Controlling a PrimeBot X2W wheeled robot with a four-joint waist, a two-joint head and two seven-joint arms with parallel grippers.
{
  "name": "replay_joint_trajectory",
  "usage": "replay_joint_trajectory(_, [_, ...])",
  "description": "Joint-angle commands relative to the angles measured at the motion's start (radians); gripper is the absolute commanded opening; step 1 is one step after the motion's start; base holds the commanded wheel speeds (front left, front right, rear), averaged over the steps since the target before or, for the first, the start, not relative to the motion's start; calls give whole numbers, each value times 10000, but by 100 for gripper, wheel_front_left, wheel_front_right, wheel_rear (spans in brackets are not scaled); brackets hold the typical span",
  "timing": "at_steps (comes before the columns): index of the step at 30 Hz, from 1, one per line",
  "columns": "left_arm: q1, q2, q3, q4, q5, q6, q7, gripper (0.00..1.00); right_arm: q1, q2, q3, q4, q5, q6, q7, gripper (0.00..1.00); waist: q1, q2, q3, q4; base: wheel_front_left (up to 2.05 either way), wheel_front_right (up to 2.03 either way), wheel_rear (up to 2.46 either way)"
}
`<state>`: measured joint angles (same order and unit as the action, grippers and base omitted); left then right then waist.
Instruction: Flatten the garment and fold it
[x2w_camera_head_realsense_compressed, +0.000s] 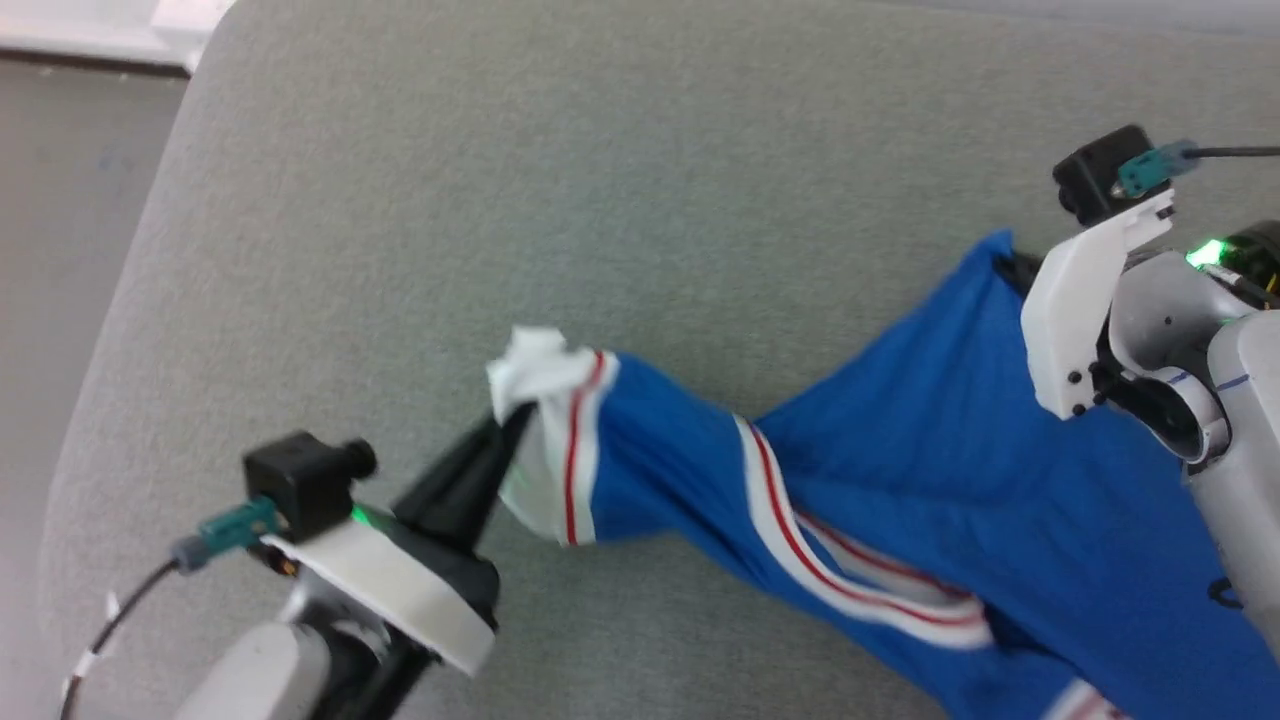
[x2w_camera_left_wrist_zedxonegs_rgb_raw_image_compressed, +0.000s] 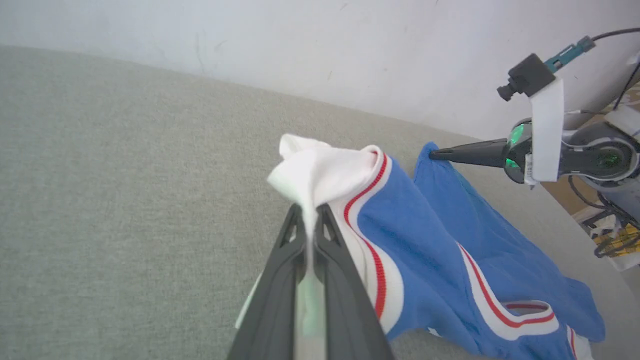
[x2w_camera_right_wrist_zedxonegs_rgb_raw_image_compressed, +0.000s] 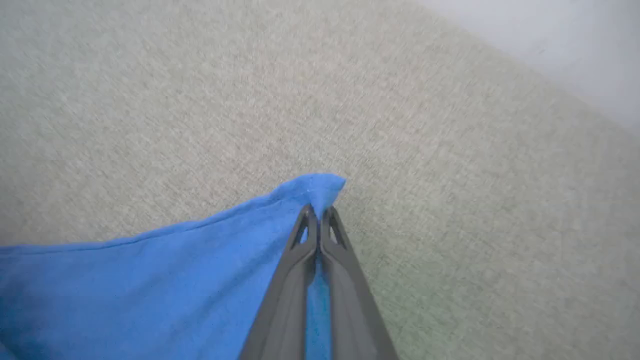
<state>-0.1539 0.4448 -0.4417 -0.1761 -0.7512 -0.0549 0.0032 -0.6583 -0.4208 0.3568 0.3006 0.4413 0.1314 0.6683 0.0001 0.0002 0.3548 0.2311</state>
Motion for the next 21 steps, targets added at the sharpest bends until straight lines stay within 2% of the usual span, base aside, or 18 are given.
replay_joint_trajectory(1, [-314,39,192,42,231,175,-204,0,49,38,-164,-121,34,-7,-487,0,-1,-2,-642,-649,0,0,0])
replay_joint_trajectory(7, [-1079,171,551,102,687,568,-290,0,21,191,-762,-319,-163,-7,-2383,0,-1,-2,-1325,-1398,0,0,0])
replay_joint_trajectory(14, [-2936,562,735,342,1469,861,329,0,-362,642,-1360,-349,-642,-7,-3591,0,-1,-2,-2081,-2144,0,0,0])
replay_joint_trajectory(18, [-4444,747,605,942,1967,643,711,0,-902,956,-1630,-230,-1061,-7,-3978,0,-1,-2,-2494,-2485,0,0,0])
replay_joint_trajectory(21, [-5603,789,378,1624,2250,316,1046,0,-1456,1197,-1693,-89,-1309,-7,-4071,0,-1,-2,-2709,-2699,0,0,0])
